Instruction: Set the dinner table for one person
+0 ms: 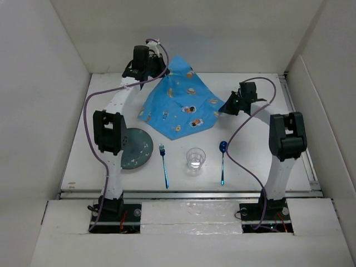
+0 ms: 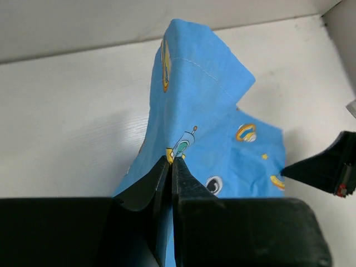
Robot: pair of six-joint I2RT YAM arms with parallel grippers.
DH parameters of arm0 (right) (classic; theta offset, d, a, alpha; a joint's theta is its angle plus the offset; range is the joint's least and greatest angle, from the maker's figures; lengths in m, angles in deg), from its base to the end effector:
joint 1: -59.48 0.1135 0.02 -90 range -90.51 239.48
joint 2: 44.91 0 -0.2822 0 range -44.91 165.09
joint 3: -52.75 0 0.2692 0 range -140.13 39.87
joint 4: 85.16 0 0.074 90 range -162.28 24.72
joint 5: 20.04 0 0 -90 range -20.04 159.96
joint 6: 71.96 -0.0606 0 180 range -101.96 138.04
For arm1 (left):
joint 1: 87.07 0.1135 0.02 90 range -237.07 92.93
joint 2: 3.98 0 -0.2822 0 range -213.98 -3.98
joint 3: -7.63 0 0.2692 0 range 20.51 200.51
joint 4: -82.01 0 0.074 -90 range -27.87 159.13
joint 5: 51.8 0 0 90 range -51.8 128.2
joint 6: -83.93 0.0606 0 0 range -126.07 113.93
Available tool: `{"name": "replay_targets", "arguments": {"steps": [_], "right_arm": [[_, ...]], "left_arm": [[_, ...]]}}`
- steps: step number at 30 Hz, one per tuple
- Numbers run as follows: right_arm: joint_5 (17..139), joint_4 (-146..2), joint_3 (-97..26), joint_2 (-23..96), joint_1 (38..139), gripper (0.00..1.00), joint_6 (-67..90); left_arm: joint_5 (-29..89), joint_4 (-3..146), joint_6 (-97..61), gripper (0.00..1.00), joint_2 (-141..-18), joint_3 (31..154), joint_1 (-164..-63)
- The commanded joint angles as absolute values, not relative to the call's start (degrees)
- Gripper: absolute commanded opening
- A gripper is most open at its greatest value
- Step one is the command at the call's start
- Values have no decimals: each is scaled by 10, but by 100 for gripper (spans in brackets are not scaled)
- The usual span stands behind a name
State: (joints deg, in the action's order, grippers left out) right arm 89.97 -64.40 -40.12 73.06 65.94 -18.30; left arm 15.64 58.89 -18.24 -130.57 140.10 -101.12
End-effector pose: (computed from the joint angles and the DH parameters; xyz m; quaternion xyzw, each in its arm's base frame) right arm 0.4819 0.0754 0.1546 0.1722 0.8986 0.2849 0.2858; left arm 0.5571 -0.1634 0.3291 0.1290 0.7875 -0.2853 0.5308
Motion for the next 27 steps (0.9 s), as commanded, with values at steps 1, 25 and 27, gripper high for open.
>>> {"name": "replay_targets", "arguments": {"steps": [1,25,27], "right_arm": [[873,-732,-385,586,661,0,-125],[842,-605,-556,608,597,0,-74],[845,-600,-634,670,590,0,-72]], "left_arm": [[128,618,-212,0,-1207,1400,-979],[214,502,-176,0,-1243,1421,-949],[237,511,-178,0,-1269,1438,-949]]}}
